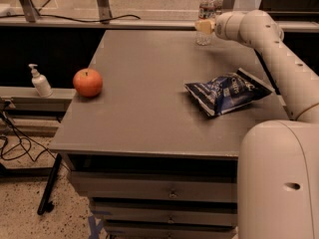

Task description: Move water bottle near blue chip bag

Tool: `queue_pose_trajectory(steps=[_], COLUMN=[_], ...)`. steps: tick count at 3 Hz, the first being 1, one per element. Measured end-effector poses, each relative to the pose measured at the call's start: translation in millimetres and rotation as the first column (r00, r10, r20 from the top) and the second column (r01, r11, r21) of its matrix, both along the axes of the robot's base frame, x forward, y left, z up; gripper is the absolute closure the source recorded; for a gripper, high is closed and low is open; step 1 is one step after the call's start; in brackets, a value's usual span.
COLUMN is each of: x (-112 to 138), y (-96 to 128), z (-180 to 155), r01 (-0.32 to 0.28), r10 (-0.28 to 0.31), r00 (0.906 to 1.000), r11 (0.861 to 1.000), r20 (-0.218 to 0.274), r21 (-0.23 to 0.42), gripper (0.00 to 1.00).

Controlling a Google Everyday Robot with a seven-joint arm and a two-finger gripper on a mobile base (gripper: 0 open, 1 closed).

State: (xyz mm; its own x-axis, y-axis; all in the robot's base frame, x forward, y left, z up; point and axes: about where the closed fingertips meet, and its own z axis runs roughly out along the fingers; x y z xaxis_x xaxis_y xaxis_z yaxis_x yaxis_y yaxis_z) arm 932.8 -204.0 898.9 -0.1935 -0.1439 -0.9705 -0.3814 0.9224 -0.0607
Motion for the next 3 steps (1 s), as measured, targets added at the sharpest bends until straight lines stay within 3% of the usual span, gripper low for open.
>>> queue_pose_trajectory(steps=[2, 3], x=[-14.0, -42.4], y=[-13.3, -23.4], z=[-0.9, 0.6], r01=[-0.005, -0.02], r10=[0.005, 0.021], r00=[0.9999, 0.9994], r11=[1.0, 0.999], r20=[-0.012, -0.028], r21=[0.013, 0.026], gripper=[0.87, 1.0])
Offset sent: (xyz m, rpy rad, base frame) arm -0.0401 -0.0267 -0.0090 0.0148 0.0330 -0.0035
